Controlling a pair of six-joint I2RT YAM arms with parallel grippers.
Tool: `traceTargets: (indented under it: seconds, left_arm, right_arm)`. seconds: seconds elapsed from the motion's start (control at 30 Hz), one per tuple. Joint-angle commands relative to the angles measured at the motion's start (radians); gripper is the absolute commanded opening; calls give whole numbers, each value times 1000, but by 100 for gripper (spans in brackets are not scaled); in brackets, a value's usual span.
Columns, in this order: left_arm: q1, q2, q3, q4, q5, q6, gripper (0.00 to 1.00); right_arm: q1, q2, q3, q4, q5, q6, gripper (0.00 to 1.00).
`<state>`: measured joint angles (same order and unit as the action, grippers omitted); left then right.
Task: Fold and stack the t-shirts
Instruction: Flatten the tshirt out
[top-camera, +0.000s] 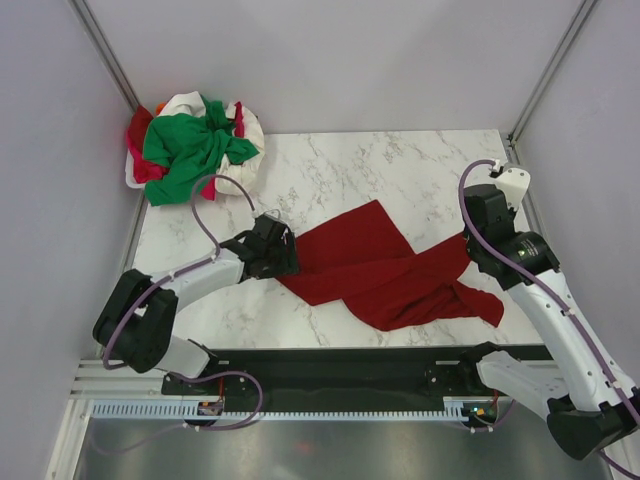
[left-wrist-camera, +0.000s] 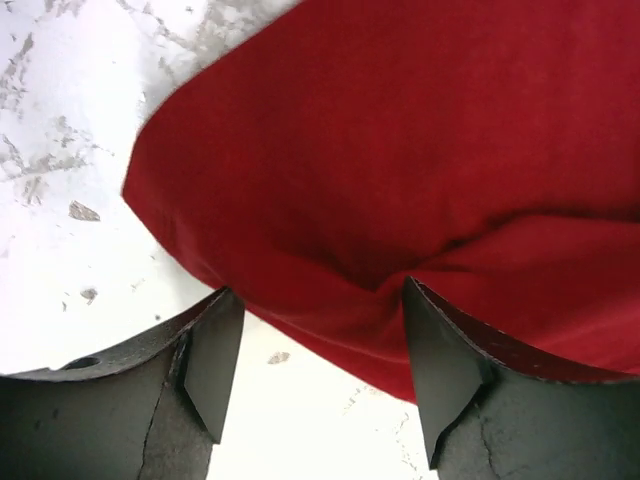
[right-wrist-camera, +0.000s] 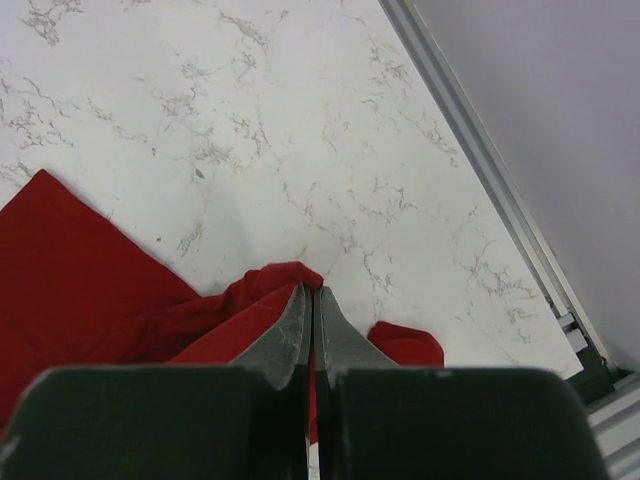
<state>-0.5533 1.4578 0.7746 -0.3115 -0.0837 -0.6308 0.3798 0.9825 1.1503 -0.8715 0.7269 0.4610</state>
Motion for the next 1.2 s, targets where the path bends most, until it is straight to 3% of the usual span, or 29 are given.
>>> traceTargets:
  seconds: [0.0,0.33,0.5,0.53,0.6,0.87,0.93,1.03,1.07,1.17]
  left_arm:
    - [-60,-89,-26,61,-82,-82,70]
    - [-146,-290,-208,55,-88,-132,72]
    - [-149,-232,-242,55,-88,-132,72]
    - [-151,-226,-256,169,-59,-201,77]
    - [-149,-206,-281,258,-39,-205,78]
    - [-151,-30,-229,308,-30,-208,78]
    - [-151,-39,-216,308,-30,-208,78]
    - [-151,-170,-183,308,-30,-208,78]
    - [-151,-250,-131,106,-68,-126,3]
    - [-151,-373,31,-164,-131,-48,2]
  right_arm:
    - [-16,1,-5,32,-9,-21,0]
    - [-45,50,6,75,-101,-16,0]
    - [-53,56,-12,92,-125,-12,0]
    - [-52,58,-18,94,-129,-10,0]
    - [-52,53,-24,97,-133,-12,0]
    - [-53,38,-43,97,-132,-24,0]
    - [-53,36,-43,97,-135,-27,0]
    - [-52,28,-38,94,-133,-30,0]
    - [-53,28,-38,94,-133,-31,0]
    - [-51,19,-31,92,-136,-31,0]
